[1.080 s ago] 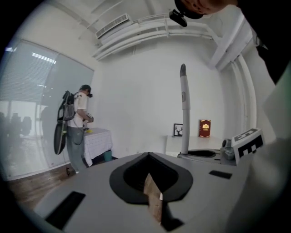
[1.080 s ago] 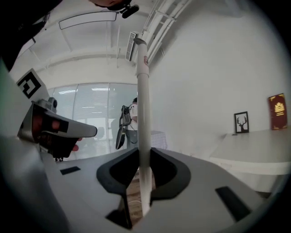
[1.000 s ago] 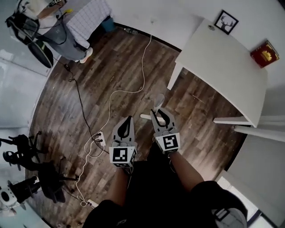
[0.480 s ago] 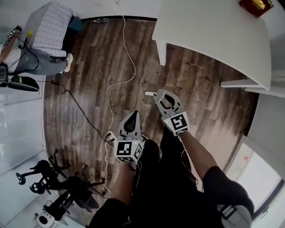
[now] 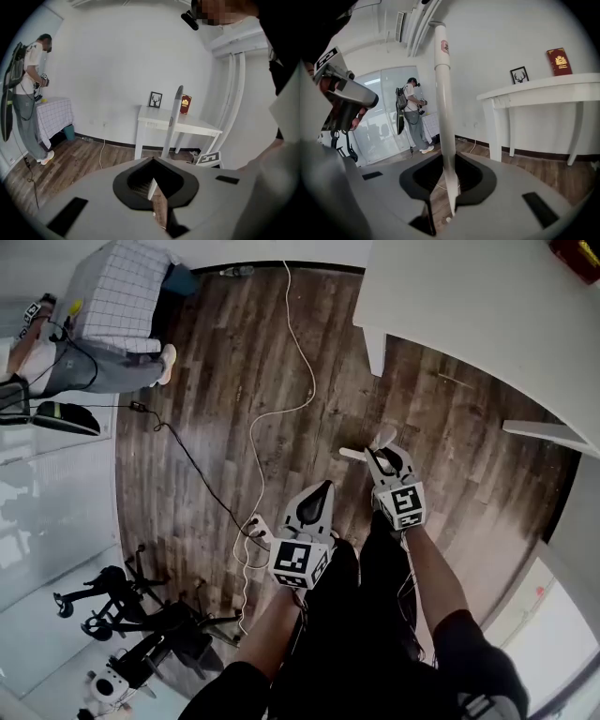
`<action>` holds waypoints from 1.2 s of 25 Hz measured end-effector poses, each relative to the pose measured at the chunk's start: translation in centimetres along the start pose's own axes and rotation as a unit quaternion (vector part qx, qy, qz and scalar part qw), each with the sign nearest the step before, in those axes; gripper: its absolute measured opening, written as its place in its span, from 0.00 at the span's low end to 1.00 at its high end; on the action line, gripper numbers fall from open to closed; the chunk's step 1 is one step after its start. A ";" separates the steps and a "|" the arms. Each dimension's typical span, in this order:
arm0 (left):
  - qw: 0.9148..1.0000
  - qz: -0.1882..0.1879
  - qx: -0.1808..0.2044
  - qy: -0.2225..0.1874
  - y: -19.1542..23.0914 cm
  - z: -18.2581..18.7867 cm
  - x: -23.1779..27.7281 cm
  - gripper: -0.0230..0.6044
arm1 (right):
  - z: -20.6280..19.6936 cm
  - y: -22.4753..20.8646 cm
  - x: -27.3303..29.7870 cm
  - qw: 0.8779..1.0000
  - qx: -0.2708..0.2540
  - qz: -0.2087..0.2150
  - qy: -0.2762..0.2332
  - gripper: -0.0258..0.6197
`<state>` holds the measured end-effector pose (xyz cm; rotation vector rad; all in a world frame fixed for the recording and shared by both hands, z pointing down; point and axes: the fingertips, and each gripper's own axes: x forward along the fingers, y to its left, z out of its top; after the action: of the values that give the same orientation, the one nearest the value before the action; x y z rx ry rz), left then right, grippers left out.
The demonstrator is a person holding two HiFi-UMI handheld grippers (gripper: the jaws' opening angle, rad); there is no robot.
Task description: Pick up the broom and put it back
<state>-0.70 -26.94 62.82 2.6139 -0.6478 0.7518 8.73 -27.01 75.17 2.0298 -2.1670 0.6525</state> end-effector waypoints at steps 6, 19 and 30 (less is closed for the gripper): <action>1.000 -0.014 -0.003 0.005 1.3 -0.9 4.1 0.04 | 0.2 -2.2 2.0 0.999 0.000 -0.022 -0.024 0.19; 0.999 -0.027 0.012 0.021 0.2 0.2 8.1 0.04 | 1.3 -11.4 8.2 0.997 0.035 -0.069 -0.029 0.19; 0.999 -0.024 0.007 0.032 0.0 0.2 8.9 0.04 | 1.5 -14.8 10.1 0.995 0.036 -0.088 -0.012 0.19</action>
<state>6.15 -29.96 67.71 2.5974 -0.5611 0.8237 22.32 -37.20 80.90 2.2431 -1.9743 0.6953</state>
